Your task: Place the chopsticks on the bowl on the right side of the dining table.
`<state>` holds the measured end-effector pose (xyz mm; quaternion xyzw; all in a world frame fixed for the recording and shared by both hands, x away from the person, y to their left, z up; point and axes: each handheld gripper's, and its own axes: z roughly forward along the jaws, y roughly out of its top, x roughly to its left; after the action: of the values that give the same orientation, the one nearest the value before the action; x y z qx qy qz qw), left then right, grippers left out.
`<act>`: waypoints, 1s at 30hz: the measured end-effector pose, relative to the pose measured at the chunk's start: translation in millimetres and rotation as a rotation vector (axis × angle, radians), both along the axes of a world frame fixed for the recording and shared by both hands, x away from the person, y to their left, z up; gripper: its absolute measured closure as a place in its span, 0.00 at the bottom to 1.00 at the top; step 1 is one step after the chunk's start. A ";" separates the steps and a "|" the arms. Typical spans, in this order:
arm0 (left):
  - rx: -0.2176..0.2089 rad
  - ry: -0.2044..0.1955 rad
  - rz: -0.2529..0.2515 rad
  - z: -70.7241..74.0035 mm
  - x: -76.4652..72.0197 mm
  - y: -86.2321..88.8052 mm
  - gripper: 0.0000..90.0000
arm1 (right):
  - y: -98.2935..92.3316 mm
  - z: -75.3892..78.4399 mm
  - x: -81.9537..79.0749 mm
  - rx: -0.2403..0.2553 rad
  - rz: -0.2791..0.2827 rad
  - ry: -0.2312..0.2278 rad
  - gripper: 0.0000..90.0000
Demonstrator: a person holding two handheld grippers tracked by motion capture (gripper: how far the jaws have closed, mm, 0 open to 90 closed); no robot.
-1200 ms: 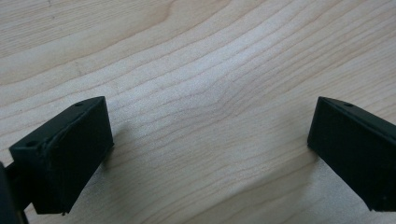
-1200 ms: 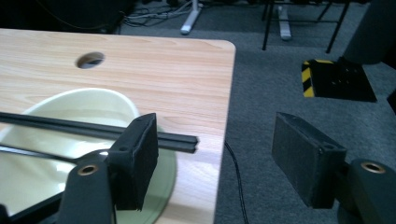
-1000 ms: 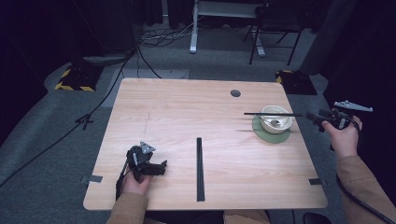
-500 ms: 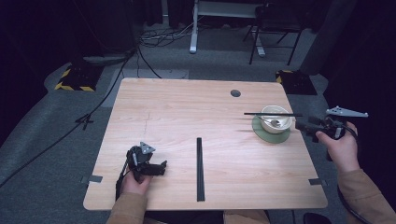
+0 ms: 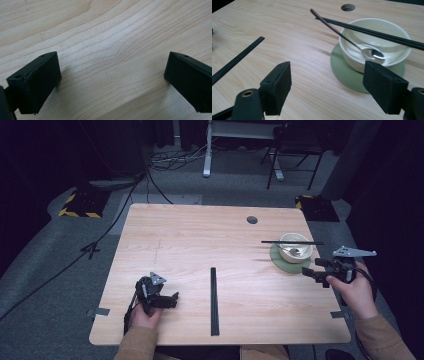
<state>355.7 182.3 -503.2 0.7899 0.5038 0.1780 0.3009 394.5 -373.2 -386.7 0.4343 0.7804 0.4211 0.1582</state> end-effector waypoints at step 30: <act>-0.011 -0.005 -0.005 -0.8 2.2 -1.0 0.01 | 53.8 -83.0 -33.1 -0.035 0.137 0.068 0.24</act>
<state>357.9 181.3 -504.0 0.7891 0.5021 0.1764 0.3067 361.3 -319.4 -469.7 0.3911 0.8205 0.4023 0.1098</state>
